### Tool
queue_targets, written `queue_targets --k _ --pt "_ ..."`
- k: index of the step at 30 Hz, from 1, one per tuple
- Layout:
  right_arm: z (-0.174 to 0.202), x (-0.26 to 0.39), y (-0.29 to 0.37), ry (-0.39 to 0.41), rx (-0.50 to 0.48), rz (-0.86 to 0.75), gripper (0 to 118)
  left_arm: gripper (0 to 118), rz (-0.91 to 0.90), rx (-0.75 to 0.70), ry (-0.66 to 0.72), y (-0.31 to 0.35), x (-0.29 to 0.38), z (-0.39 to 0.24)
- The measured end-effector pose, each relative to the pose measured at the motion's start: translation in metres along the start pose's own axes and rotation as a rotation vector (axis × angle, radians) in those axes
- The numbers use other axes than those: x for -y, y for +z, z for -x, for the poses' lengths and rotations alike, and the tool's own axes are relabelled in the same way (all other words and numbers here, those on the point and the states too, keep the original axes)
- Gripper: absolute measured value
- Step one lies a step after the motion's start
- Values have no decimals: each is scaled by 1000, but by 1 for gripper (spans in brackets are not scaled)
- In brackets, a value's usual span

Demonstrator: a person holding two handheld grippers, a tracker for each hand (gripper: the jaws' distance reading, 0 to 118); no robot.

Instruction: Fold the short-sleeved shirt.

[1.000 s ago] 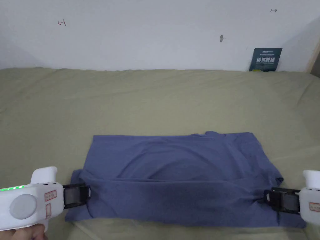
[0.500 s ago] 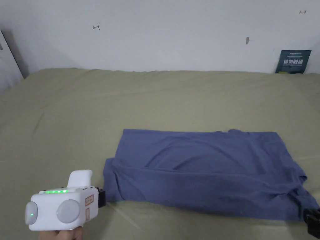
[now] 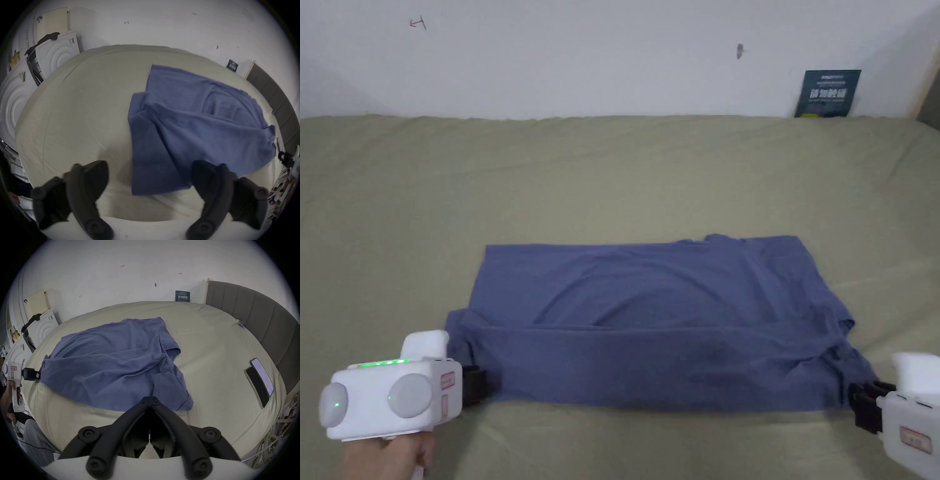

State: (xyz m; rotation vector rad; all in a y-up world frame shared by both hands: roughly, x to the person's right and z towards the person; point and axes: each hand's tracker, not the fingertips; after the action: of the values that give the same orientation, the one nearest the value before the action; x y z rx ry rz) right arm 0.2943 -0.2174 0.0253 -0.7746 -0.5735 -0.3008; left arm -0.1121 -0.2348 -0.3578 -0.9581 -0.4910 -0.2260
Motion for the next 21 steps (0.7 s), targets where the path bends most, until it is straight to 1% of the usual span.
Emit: queue_targets --k 1,2,3,4,5,6,7,8,9,10,13,15,16,17,18,19,20,21 --pt "-2 0 -1 -5 0 2 0 19 -12 11 5 4 0 -2" --pt "-4 -1 -2 -8 -2 3 0 8 -25 36 -4 8 -3 -4" --pt "-6 -3 -3 -12 -5 4 1 7 -23 58 -7 9 -4 -7" --pt "-7 -4 -4 -17 -8 3 7 7 -7 23 -25 9 -7 -12" --pt "-8 -7 -4 -21 -9 1 35 7 15 41 -28 9 -6 -14" --pt "-9 -9 -2 -23 -4 -11 90 7 10 40 -28 9 -6 -12" --pt "-11 -12 -2 -26 -25 -12 118 7 13 41 -25 9 -7 -10" --pt "-15 -15 -6 -43 -102 29 118 7 18 47 -14 9 -7 -8" --pt "-17 -17 -10 -63 -122 70 118 7 12 50 -2 10 -7 -6" --pt "-16 -20 -14 -55 -99 37 118 7 15 52 2 8 -7 -4" --pt "-20 -25 -32 -51 -69 91 118 7 17 61 15 7 -7 0" --pt "-32 -26 -45 -96 -103 157 118 7 20 60 12 6 -7 -3" --pt "-36 -25 -48 -111 -147 193 112 7 22 59 7 6 -8 -3" --pt "-38 -25 -48 -101 -154 191 92 7 22 56 3 6 -8 -2" --pt "-37 -24 -46 -61 -101 176 40 7 23 57 0 6 -8 -4" --pt "-34 -23 -40 -15 -79 163 18 7 21 61 -4 7 -8 -3" --pt "-34 -23 -34 -41 -148 154 18 7 21 65 -4 8 -8 -1" --pt "-34 -23 -29 -54 -137 167 17 7 21 64 -5 9 -8 0"
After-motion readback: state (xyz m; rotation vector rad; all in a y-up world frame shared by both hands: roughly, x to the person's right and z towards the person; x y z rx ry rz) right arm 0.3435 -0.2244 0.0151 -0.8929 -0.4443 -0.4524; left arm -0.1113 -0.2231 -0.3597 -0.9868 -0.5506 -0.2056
